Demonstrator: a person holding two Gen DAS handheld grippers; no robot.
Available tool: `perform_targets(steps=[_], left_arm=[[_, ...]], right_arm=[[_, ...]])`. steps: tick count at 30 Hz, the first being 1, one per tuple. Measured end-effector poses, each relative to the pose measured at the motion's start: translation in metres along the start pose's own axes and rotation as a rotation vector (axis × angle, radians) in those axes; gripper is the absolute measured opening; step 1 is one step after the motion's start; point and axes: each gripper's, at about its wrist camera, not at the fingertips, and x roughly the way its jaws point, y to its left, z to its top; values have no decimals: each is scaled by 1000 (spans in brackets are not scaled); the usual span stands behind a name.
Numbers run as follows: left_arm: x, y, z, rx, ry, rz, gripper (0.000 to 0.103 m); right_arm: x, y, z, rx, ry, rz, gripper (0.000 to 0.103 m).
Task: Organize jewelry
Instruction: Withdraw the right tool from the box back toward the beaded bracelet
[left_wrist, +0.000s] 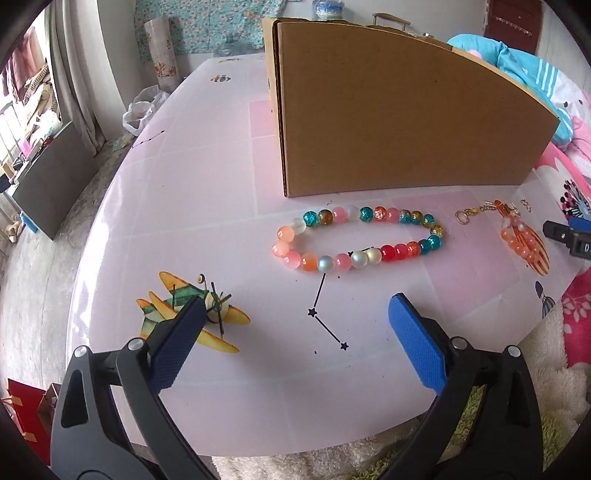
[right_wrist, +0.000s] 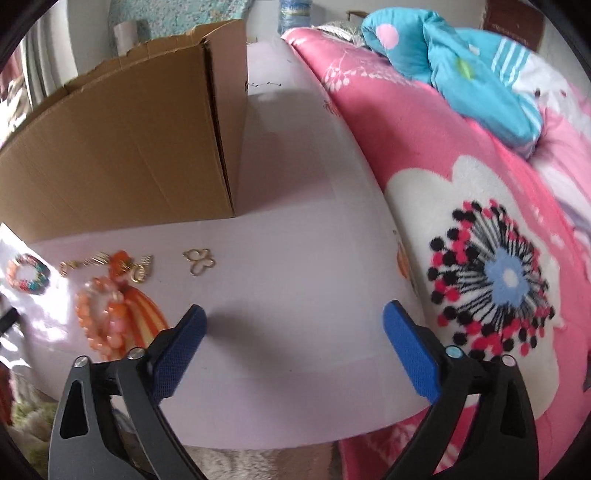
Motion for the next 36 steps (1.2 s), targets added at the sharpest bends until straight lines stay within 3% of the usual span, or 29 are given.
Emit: perform_targets(steps=[9, 18, 23, 26, 30, 33, 36], left_arm=[[1, 6, 2, -2, 16, 0, 96], [0, 3, -1, 7, -25, 0, 96], [0, 5, -1, 26, -33, -23, 96], [-2, 7, 0, 33, -36, -30, 96], [-14, 22, 7, -33, -103, -102, 94], [-20, 30, 15, -56, -149, -107, 78], [-16, 33, 22, -56, -143, -124, 62]], right_arm=[[-4, -4, -8, 6, -38, 71, 97], [-11, 1, -6, -43, -74, 30, 97], [-57, 28, 2, -69, -247, 116, 97], [-70, 54, 5, -94, -279, 263, 97], [-63, 90, 11, -77, -222, 447, 91], [-49, 113, 16, -51, -140, 548, 78], [-40, 140, 19, -78, -79, 571, 61]])
